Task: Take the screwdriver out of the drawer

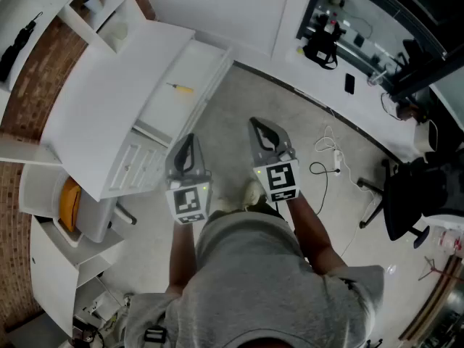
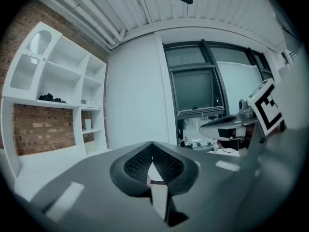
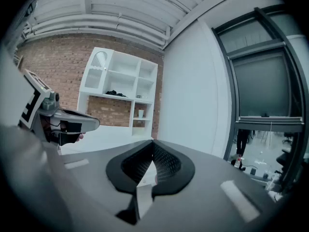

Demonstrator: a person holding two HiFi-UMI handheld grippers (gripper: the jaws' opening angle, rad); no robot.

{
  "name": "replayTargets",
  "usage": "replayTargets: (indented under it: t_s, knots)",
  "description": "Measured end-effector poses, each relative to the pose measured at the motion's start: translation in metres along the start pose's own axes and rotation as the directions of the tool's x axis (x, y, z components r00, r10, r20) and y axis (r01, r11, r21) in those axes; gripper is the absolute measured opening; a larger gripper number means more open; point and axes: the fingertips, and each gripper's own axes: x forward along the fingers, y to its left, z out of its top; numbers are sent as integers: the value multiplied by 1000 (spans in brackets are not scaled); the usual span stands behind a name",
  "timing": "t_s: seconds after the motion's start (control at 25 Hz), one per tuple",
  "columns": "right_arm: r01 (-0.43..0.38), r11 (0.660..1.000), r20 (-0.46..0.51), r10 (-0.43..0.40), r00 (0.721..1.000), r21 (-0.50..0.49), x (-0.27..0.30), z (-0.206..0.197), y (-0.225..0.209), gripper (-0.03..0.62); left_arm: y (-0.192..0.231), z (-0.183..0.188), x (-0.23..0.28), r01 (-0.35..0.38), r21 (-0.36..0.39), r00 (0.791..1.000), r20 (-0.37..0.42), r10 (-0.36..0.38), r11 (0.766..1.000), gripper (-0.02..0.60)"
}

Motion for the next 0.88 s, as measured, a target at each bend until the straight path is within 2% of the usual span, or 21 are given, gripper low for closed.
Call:
replayTargets:
  t_s: [0.48, 0.88]
  knots:
    - [-72, 997, 13, 72, 997, 2, -2, -6, -25, 3, -24, 0, 9, -64, -6, 998, 5, 64, 998, 12]
    - [-118, 993, -10, 119, 993, 13, 29, -12, -28, 3, -8, -7, 31, -104, -5, 994, -25, 103, 995, 12]
